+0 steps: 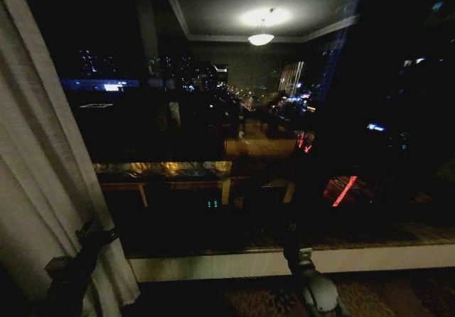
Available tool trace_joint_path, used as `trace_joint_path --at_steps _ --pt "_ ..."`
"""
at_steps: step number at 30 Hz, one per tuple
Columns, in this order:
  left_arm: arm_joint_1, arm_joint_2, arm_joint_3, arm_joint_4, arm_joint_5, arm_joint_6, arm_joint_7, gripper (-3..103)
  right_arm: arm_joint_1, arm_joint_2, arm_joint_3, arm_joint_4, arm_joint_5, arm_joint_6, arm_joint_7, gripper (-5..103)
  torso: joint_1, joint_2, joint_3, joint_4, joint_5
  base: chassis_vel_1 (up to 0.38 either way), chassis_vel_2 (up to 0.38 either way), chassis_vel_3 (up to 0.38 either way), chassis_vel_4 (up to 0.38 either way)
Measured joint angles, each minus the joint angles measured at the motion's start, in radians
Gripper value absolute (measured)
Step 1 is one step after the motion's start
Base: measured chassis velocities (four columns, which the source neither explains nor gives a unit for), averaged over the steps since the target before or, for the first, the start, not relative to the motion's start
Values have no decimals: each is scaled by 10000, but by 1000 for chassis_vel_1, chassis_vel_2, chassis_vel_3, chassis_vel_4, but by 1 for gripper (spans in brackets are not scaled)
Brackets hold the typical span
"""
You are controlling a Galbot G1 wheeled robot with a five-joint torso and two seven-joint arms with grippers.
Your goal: Open the curtains by pulling them apart, changing their state from closed to fully open.
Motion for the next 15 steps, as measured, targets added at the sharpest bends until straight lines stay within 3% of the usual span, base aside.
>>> trace_joint_path --at_steps 7,15 --pt "54 -2 -9 -24 55 -35 3 100 -30 -56 55 6 16 -4 0 100 0 0 0 0 2 -217 -269 222 273" --pt "96 -2 -63 -102 56 -57 7 100 -33 -99 48 126 22 -32 -4 100 0 0 0 0 6 -281 -366 268 357"
